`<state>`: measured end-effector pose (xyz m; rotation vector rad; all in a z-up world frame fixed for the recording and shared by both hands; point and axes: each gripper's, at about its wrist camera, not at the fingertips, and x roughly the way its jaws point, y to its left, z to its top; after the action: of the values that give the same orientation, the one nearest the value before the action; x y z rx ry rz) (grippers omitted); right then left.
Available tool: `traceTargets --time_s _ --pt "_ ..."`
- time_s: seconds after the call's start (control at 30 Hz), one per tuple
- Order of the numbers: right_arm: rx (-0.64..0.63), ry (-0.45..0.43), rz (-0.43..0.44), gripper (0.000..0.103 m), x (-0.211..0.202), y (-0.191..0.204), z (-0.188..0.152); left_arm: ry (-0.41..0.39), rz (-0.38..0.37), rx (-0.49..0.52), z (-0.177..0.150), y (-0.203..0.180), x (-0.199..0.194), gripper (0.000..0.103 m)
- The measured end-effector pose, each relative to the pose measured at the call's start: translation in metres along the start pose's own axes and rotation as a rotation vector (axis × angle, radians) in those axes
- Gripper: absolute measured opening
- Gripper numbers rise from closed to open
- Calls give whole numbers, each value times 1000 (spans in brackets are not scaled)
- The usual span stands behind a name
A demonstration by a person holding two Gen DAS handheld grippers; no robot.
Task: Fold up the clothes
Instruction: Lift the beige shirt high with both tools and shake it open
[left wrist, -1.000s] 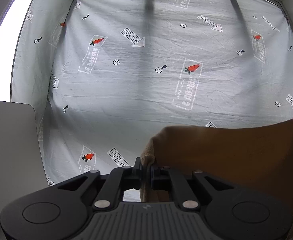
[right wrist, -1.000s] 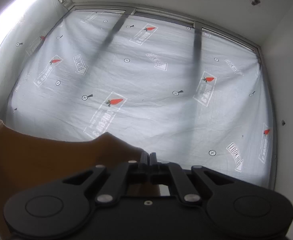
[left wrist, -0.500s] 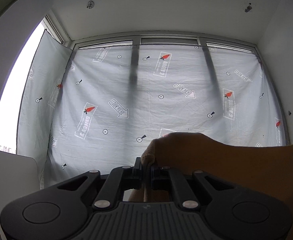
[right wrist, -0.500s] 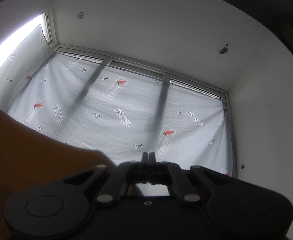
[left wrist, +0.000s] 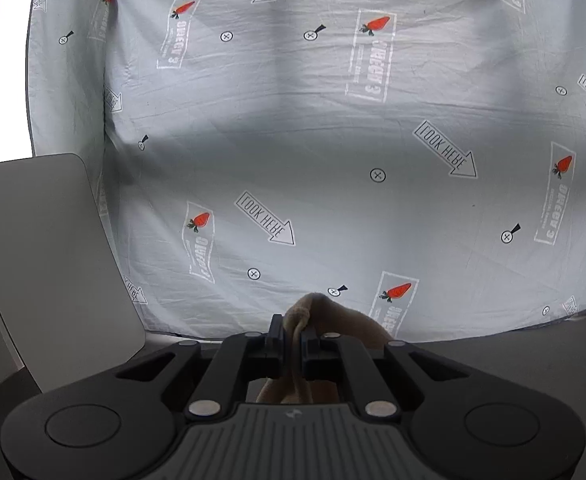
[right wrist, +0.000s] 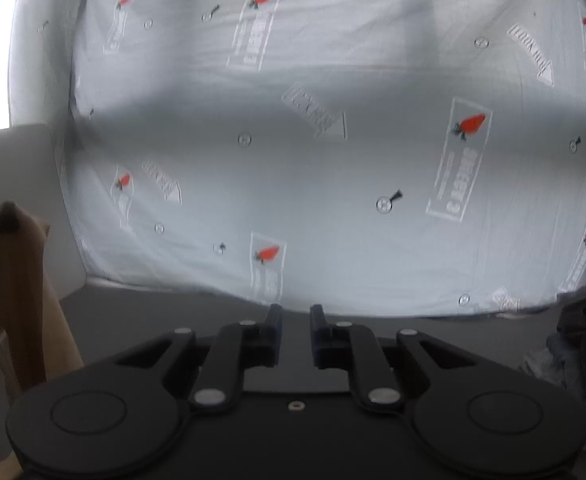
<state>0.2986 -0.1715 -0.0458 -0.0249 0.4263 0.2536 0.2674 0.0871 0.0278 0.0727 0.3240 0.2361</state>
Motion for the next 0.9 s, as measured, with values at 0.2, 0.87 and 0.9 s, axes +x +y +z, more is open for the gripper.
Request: traceTargets --time_s 0.2,0.87,0.9 --pt "-76 224 104 45 45 55 -57 97 3 21 -18 20 43 8" --pt "541 544 570 58 198 35 -139 77 -13 81 -19 47 13 9" --pt "532 536 567 20 194 35 -140 73 -1 84 -20 45 9 9"
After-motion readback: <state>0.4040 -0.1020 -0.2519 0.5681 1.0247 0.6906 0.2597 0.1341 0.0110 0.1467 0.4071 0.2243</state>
